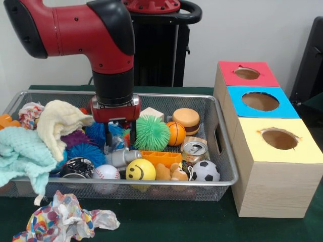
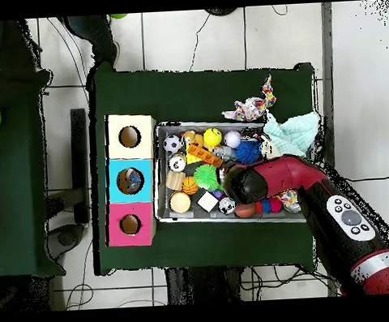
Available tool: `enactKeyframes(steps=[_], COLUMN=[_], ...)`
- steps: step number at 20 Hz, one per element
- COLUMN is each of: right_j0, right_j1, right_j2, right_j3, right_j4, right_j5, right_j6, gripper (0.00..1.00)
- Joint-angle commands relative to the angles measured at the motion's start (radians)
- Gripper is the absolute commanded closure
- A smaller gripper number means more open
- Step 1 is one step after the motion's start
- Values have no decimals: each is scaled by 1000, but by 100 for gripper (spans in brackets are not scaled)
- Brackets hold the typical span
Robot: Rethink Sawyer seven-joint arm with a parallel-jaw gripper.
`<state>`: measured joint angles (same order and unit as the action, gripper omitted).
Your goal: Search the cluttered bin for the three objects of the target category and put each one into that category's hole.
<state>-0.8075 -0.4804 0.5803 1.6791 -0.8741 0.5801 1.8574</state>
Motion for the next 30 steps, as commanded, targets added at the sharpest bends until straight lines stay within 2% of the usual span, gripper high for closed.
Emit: enactKeyframes(steps=[1,11,17,18,23,26,30], right_j0=[29,56,39,35,35,28,24], right_j1=[53,47,56,58,71,81,31], right_j2=[-52,-89,-72,-67,-57,-52,-43], right_j3=[-106,-120,-118,-117,-120,-120,-96], right_j4=[-121,-138,-116,-111,-60,-16,33], right_j5=[-93,-125,-97,-88,-10,3,36], right_j6=[-69,-36,-86,-98,-129,-99,-106], gripper=[0,0,0,100,100,100,100])
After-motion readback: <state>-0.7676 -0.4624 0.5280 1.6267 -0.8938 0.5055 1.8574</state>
